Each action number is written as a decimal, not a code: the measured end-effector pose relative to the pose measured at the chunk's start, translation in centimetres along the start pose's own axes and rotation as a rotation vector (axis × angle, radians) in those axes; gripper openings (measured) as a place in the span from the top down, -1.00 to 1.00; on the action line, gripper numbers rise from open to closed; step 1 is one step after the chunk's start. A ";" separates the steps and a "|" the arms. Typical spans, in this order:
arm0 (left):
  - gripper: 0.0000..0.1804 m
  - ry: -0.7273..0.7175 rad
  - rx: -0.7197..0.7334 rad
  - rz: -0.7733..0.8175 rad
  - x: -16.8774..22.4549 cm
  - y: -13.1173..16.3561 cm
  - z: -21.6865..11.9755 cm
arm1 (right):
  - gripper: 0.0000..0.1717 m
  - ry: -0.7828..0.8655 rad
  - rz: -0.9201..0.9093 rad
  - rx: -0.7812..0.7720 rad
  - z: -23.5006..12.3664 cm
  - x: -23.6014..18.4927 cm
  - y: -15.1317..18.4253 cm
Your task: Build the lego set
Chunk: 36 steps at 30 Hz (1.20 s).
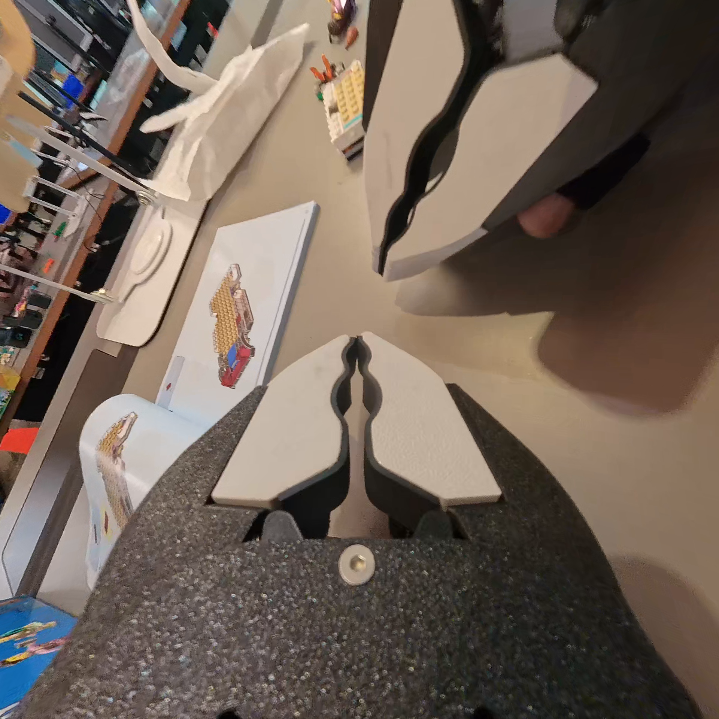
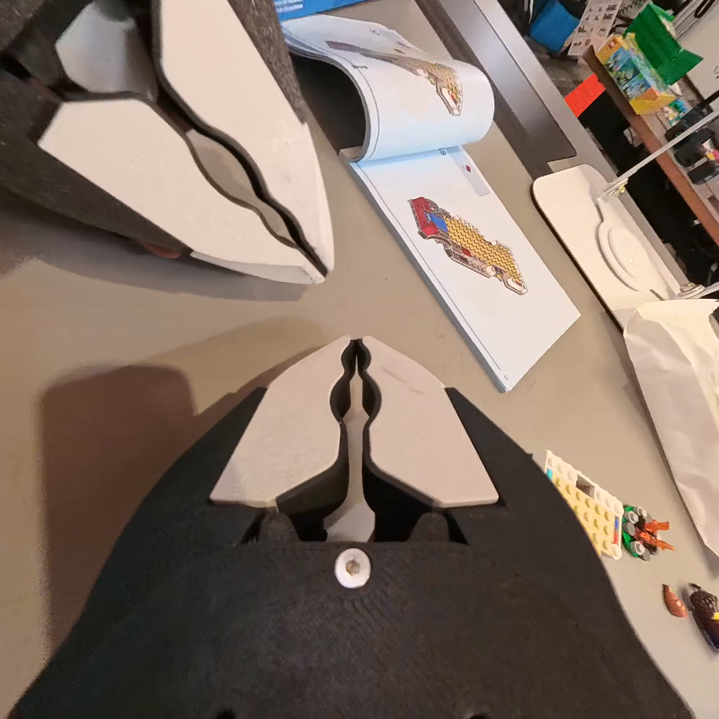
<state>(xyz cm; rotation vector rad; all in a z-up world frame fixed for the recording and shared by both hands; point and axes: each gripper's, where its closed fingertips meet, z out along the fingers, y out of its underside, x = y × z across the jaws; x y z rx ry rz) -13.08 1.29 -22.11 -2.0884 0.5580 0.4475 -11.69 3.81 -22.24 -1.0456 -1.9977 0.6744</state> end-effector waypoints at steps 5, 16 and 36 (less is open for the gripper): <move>1.00 0.024 -0.051 0.048 0.7 0.6 0.5 | 1.00 0.011 -0.026 -0.011 -0.3 0.0 0.6; 1.00 0.023 -0.071 0.009 0.3 1.0 0.5 | 1.00 0.002 -0.013 -0.035 -0.3 0.1 1.0; 0.69 -0.032 -0.026 -0.118 -1.7 0.2 0.4 | 1.00 0.010 -0.026 -0.040 -0.2 0.1 1.1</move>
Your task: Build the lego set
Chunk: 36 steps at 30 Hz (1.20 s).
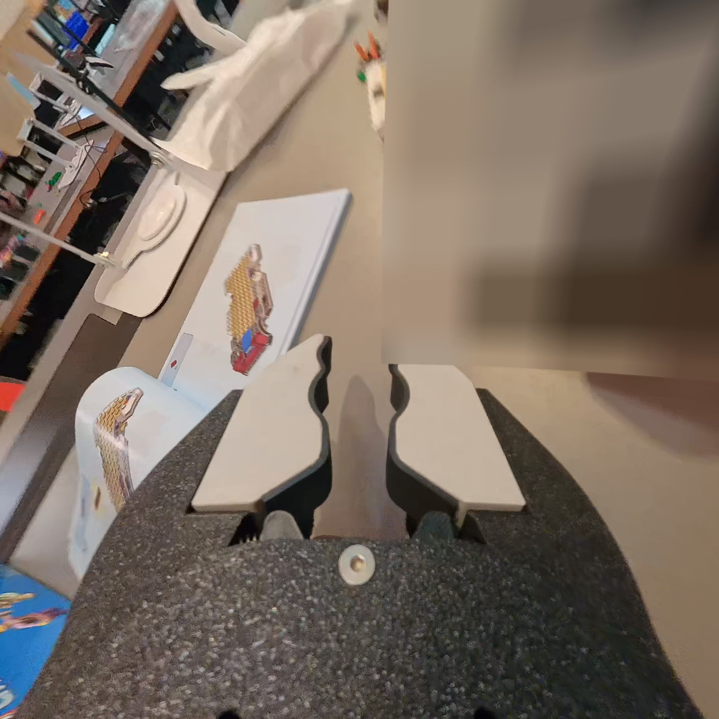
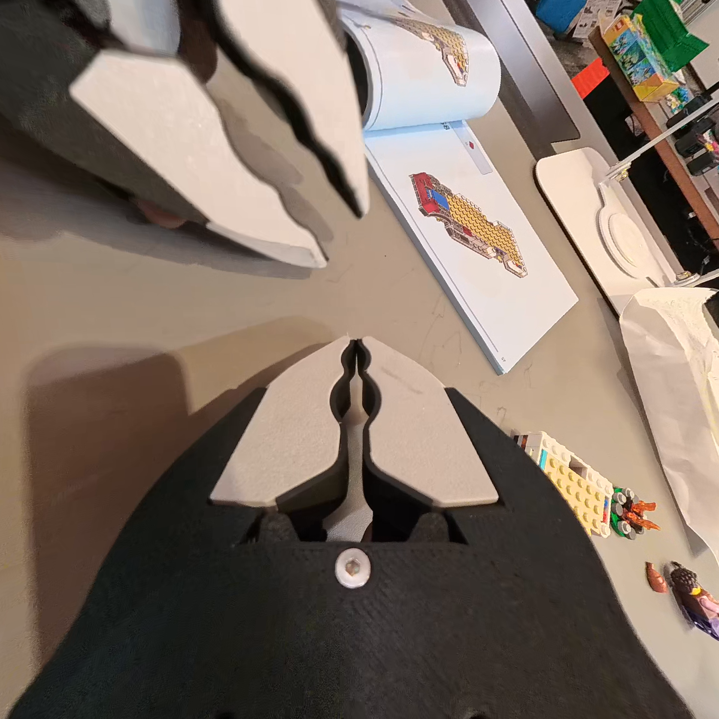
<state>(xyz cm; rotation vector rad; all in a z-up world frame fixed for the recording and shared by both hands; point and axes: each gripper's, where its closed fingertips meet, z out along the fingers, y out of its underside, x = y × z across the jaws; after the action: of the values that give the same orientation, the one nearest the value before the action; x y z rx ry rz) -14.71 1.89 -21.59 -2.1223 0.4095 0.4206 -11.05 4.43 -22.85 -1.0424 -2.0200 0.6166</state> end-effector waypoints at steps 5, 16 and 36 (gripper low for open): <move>0.55 0.033 0.187 -0.326 -5.7 -4.9 -1.5 | 0.99 0.016 -0.026 -0.014 0.2 -0.1 0.1; 0.15 0.262 -0.209 -0.258 -9.6 -6.7 12.8 | 1.00 0.013 -0.060 -0.003 -0.2 -0.4 0.2; 0.14 0.392 -0.260 -0.462 -8.3 -4.4 17.2 | 1.00 0.005 -0.126 0.036 -1.8 -0.6 1.3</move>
<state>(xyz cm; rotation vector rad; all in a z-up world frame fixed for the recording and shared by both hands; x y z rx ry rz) -22.56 19.64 -23.89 -2.4676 0.0715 -0.2247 -8.77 4.72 -22.90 -0.8873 -2.0450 0.5814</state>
